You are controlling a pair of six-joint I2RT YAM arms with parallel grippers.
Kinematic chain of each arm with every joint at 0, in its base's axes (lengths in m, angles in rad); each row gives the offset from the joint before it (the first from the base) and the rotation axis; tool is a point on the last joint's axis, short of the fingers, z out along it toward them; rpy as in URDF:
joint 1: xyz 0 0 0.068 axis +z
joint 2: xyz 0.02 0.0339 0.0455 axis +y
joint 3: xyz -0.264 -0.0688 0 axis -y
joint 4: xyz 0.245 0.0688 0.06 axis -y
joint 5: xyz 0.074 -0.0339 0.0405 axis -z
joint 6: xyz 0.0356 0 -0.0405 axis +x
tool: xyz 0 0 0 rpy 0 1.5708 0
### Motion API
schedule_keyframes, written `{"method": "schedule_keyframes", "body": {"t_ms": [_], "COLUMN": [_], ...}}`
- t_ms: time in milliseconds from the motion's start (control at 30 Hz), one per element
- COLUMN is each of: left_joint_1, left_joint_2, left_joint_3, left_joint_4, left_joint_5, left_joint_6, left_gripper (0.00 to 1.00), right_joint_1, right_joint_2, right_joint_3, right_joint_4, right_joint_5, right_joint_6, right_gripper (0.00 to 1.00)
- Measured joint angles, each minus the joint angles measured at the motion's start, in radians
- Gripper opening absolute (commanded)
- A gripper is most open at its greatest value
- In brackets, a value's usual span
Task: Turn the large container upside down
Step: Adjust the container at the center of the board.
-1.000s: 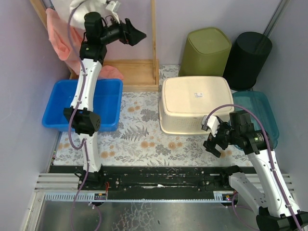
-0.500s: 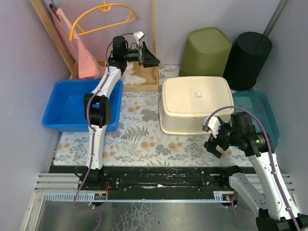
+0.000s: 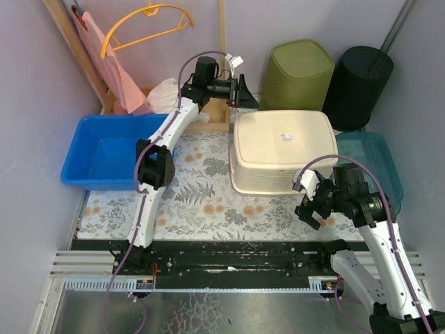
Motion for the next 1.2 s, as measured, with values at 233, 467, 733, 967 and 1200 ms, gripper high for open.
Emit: {"method": "schedule_keyframes", "body": {"t_ms": [233,467,733,967,1200], "left_joint_1": [-0.018,-0.018,-0.014,0.066,0.141], "left_joint_2": [0.001,-0.006,-0.018,-0.055,-0.072], "left_joint_3": [0.023,-0.002,-0.002,-0.041,-0.211], "left_joint_4": [-0.048,-0.129,-0.206,-0.172,0.019], "left_joint_5": [-0.117,-0.342,-0.424,-0.541,-0.752], "left_joint_6": [0.123,0.277,0.344,0.287,0.124], "left_gripper": [0.80,0.76,0.56,0.13,0.29], "right_joint_1": [0.000,0.000,0.000,0.000,0.000], "right_joint_2": [-0.019,-0.019,0.027,0.048,0.044], "right_joint_3": [-0.003,-0.008,-0.008,-0.008,-0.008], "right_joint_4": [0.000,-0.002,-0.004,-0.005,-0.005], "right_joint_5": [0.003,0.002,0.000,0.000,0.000], "right_joint_6": [0.000,0.000,-0.011,-0.019,-0.019], "right_gripper": [0.99,0.99,0.99,0.99,0.99]}}
